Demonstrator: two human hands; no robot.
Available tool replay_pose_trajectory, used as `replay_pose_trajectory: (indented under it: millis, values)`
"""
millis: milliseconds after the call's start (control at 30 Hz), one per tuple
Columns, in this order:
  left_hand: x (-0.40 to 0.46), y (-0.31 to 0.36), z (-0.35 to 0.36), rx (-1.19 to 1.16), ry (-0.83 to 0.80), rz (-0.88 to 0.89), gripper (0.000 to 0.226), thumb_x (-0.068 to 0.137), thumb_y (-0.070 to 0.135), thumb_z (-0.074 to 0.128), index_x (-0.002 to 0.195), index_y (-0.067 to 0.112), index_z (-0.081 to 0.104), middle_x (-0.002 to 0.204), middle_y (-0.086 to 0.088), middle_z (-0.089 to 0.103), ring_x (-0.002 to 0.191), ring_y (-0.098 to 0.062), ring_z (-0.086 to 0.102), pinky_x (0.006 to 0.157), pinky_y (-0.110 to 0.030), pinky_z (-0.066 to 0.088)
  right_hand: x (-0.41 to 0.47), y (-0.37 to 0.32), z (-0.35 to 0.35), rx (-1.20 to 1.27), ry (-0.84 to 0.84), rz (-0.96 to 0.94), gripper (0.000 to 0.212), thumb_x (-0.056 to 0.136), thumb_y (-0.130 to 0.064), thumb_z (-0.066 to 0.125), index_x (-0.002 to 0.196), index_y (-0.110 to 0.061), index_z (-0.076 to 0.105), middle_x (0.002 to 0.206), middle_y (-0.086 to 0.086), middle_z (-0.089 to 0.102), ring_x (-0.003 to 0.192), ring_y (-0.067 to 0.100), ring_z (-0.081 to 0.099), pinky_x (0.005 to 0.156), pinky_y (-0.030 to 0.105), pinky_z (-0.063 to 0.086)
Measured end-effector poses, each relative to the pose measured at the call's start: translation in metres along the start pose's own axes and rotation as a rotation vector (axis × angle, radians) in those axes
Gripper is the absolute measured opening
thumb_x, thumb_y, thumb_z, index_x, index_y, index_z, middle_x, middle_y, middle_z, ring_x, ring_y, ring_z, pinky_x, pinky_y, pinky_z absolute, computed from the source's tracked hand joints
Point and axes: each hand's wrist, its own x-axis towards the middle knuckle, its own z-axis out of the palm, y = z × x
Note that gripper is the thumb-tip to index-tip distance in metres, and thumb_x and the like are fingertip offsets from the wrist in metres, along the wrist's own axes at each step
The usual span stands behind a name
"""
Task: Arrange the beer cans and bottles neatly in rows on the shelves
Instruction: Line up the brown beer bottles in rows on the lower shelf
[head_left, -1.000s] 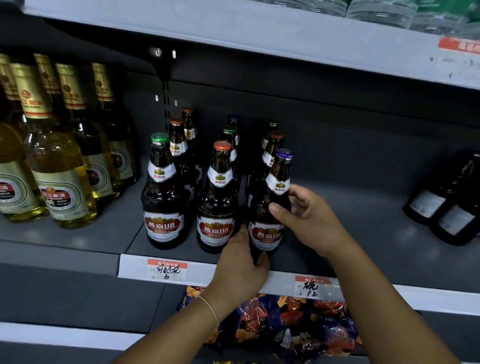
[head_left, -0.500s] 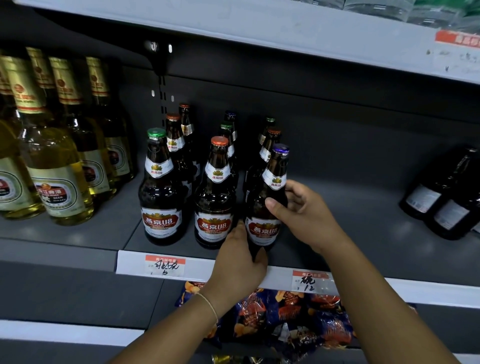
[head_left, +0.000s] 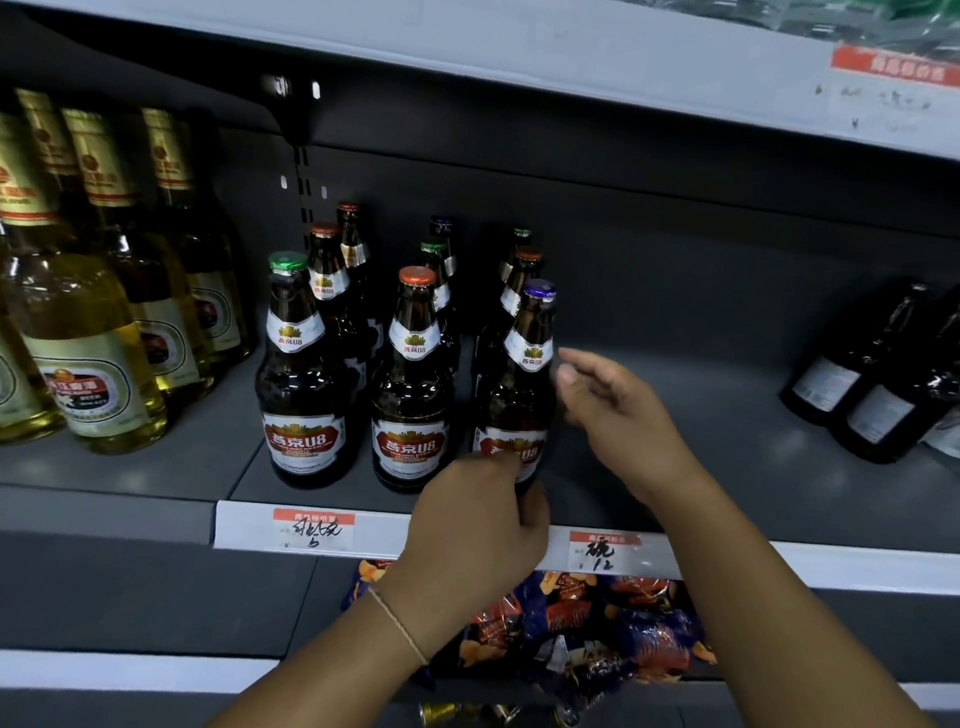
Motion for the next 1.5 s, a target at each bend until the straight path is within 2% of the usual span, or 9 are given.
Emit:
replay_pose_trajectory:
  millis: [133, 233, 333, 433, 600, 767, 933, 1200, 1500]
  values:
    - [0.013, 0.026, 0.008, -0.109, 0.038, 0.094, 0.017, 0.087, 0.032, 0.046, 0.08, 0.018, 0.052, 0.07, 0.002, 0.052, 0.065, -0.015, 0.05, 0.06, -0.032, 0.043, -0.001, 0.0, -0.021, 0.01, 0.124, -0.025, 0.015, 0.1, -0.028, 0.054, 0.106, -0.036, 0.064, 0.117, 0.014, 0.069, 0.114, 0.025, 0.065, 0.103, 0.044, 0.051]
    - [0.027, 0.051, 0.014, -0.211, 0.045, 0.123, 0.032, 0.091, 0.027, 0.05, 0.118, 0.013, 0.059, 0.105, -0.006, 0.065, 0.094, -0.017, 0.06, 0.082, -0.034, 0.051, -0.003, -0.002, -0.045, 0.02, 0.184, -0.054, 0.015, 0.101, -0.024, 0.053, 0.102, -0.034, 0.065, 0.115, 0.023, 0.066, 0.112, 0.035, 0.062, 0.097, 0.043, 0.052]
    - [0.047, 0.077, 0.024, -0.229, 0.022, 0.169, 0.049, 0.093, 0.022, 0.052, 0.141, 0.013, 0.045, 0.133, -0.006, 0.056, 0.121, -0.016, 0.052, 0.101, -0.021, 0.038, -0.004, 0.0, -0.076, 0.019, 0.232, -0.06, 0.015, 0.101, -0.022, 0.054, 0.099, -0.031, 0.066, 0.116, 0.029, 0.062, 0.111, 0.04, 0.058, 0.084, 0.034, 0.052]
    - [0.074, 0.105, 0.041, -0.192, -0.012, 0.188, 0.053, 0.092, 0.025, 0.046, 0.143, 0.012, 0.041, 0.141, -0.006, 0.05, 0.129, -0.017, 0.045, 0.104, -0.016, 0.027, -0.004, 0.002, -0.113, 0.002, 0.302, -0.073, 0.014, 0.1, -0.022, 0.056, 0.1, -0.031, 0.067, 0.114, 0.022, 0.067, 0.109, 0.031, 0.066, 0.091, 0.039, 0.053]
    - [0.122, 0.148, 0.075, -0.194, -0.064, 0.185, 0.059, 0.091, 0.019, 0.049, 0.148, 0.015, 0.032, 0.147, -0.005, 0.041, 0.134, -0.019, 0.039, 0.11, -0.027, 0.029, -0.005, 0.016, -0.181, -0.018, 0.374, -0.074, 0.012, 0.097, -0.029, 0.061, 0.097, -0.037, 0.07, 0.108, 0.013, 0.071, 0.109, 0.031, 0.065, 0.097, 0.051, 0.053]
    - [0.159, 0.191, 0.114, -0.19, -0.076, 0.24, 0.059, 0.092, 0.014, 0.049, 0.148, 0.012, 0.031, 0.149, -0.005, 0.039, 0.137, -0.017, 0.035, 0.103, -0.014, 0.022, 0.0, 0.028, -0.251, -0.016, 0.487, -0.074, 0.014, 0.1, -0.012, 0.056, 0.109, -0.018, 0.064, 0.096, 0.011, 0.066, 0.085, 0.021, 0.06, 0.076, 0.032, 0.05]
    - [0.186, 0.228, 0.156, -0.213, -0.161, 0.285, 0.06, 0.093, 0.012, 0.047, 0.149, 0.011, 0.027, 0.153, -0.005, 0.033, 0.142, -0.016, 0.029, 0.105, -0.015, 0.02, 0.011, 0.049, -0.324, -0.103, 0.623, -0.061, 0.021, 0.098, -0.006, 0.057, 0.118, -0.011, 0.062, 0.089, -0.003, 0.065, 0.075, 0.0, 0.06, 0.079, 0.021, 0.051]
    - [0.204, 0.27, 0.204, -0.265, -0.284, 0.252, 0.06, 0.094, 0.01, 0.047, 0.15, 0.014, 0.025, 0.155, -0.001, 0.03, 0.143, -0.014, 0.025, 0.105, -0.014, 0.018, 0.033, 0.087, -0.402, -0.323, 0.683, 0.003, 0.027, 0.094, -0.008, 0.057, 0.121, -0.014, 0.053, 0.106, -0.001, 0.063, 0.102, 0.018, 0.062, 0.097, 0.037, 0.051]
    - [0.213, 0.284, 0.227, -0.228, -0.332, 0.21, 0.064, 0.092, 0.008, 0.05, 0.15, 0.012, 0.024, 0.156, -0.003, 0.028, 0.144, -0.015, 0.023, 0.106, -0.013, 0.015, 0.06, 0.115, -0.423, -0.377, 0.57, 0.179, 0.03, 0.091, -0.023, 0.067, 0.114, -0.012, 0.051, 0.104, 0.005, 0.064, 0.097, 0.025, 0.063, 0.079, 0.03, 0.046]
